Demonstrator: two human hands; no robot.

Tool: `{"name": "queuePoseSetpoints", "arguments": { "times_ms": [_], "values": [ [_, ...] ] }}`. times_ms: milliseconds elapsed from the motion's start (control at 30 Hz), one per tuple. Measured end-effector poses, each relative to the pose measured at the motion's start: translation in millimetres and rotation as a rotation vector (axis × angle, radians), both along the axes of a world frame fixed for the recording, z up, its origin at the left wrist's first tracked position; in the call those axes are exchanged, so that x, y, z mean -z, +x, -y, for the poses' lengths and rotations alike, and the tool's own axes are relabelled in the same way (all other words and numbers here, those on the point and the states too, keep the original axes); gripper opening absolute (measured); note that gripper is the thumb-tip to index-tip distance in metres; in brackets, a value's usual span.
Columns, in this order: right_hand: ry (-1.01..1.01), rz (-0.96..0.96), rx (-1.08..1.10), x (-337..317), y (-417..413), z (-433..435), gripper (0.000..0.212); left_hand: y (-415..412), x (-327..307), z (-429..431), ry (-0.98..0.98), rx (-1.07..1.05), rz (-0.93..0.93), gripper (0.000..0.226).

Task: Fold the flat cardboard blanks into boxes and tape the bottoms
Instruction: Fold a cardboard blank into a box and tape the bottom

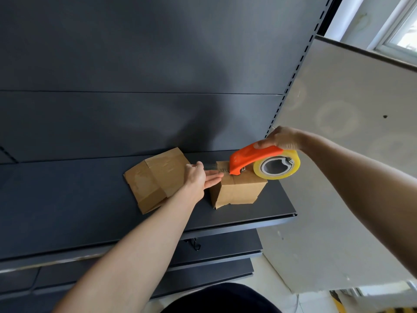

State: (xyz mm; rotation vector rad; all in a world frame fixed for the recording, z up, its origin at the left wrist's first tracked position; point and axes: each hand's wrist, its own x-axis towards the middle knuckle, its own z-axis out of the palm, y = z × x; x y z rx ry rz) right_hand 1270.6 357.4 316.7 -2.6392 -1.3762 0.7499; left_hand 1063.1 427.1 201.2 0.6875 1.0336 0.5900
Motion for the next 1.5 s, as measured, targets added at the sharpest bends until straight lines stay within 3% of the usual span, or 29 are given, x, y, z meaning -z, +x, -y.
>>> {"name": "queuePoseSetpoints", "arguments": {
  "times_ms": [433,667,1367,1500],
  "values": [
    [0.002,0.001,-0.026,-1,3,1,0.058,-6,17,8,0.074,-0.058,-0.119,0.029],
    [-0.002,0.013,-0.037,0,2,-2,0.056,-4,33,7,0.069,0.058,-0.261,0.021],
    [0.028,-0.041,-0.052,5,4,-8,0.060,7,48,10,0.018,0.310,-0.452,0.049],
    [0.030,-0.051,-0.051,7,7,-8,0.060,3,52,14,0.159,0.274,-0.509,0.035]
  ]
}}
